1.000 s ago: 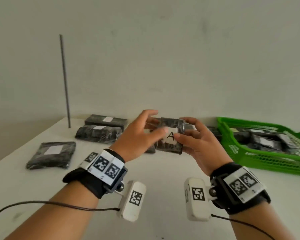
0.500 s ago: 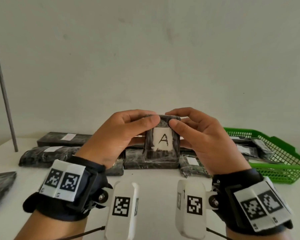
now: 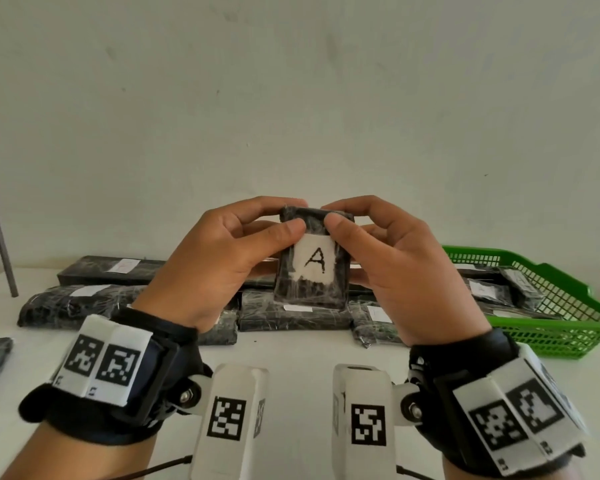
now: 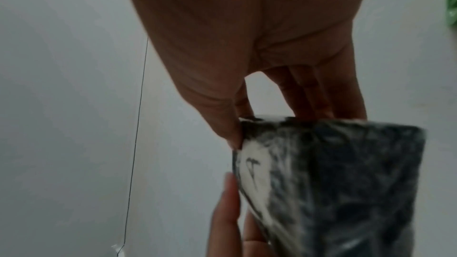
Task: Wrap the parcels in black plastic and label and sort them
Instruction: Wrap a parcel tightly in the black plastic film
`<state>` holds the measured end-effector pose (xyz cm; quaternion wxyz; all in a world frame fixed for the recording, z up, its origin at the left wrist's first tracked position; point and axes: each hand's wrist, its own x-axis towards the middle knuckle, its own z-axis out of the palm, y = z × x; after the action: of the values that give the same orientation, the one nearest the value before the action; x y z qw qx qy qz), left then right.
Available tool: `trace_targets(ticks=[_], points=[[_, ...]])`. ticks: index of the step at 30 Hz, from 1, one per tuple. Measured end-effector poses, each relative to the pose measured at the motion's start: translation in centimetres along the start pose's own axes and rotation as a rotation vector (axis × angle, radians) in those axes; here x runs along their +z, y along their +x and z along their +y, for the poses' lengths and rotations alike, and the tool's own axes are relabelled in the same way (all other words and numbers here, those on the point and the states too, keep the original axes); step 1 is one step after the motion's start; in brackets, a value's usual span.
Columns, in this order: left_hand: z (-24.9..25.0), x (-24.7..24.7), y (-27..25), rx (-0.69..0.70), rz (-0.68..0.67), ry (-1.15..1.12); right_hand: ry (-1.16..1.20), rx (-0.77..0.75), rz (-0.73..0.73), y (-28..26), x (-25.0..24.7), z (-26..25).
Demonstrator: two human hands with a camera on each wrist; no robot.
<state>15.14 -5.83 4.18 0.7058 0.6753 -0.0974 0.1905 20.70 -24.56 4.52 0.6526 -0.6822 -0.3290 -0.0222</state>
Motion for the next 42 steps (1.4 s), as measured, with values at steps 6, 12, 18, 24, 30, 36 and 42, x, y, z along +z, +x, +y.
trace_targets(ticks=[6, 12, 18, 24, 30, 36, 42], points=[[0.3, 0.7, -0.1, 0.047, 0.009, 0.086, -0.033, -0.007, 0.012, -0.5, 0.2, -0.8], [1.1, 1.0, -0.6, 0.084, -0.019, 0.124, -0.046, -0.041, 0.008, -0.8, -0.1, -1.6], [1.4, 1.1, -0.8, 0.089, -0.015, 0.076, -0.032, -0.078, 0.024, -0.6, -0.2, -1.3], [1.5, 0.9, -0.9, 0.108, -0.004, 0.146, -0.013, -0.062, 0.022, -0.6, -0.1, -1.3], [1.8, 1.1, -1.1, 0.099, -0.037, 0.129, -0.038, -0.061, 0.024, -0.9, 0.1, -1.7], [2.0, 1.0, -1.2, 0.107, -0.066, 0.106, 0.002, -0.074, 0.063, -1.0, 0.3, -2.0], [2.0, 0.8, -1.2, 0.102, -0.05, 0.107, -0.013, -0.046, -0.017, -1.2, 0.0, -2.1]])
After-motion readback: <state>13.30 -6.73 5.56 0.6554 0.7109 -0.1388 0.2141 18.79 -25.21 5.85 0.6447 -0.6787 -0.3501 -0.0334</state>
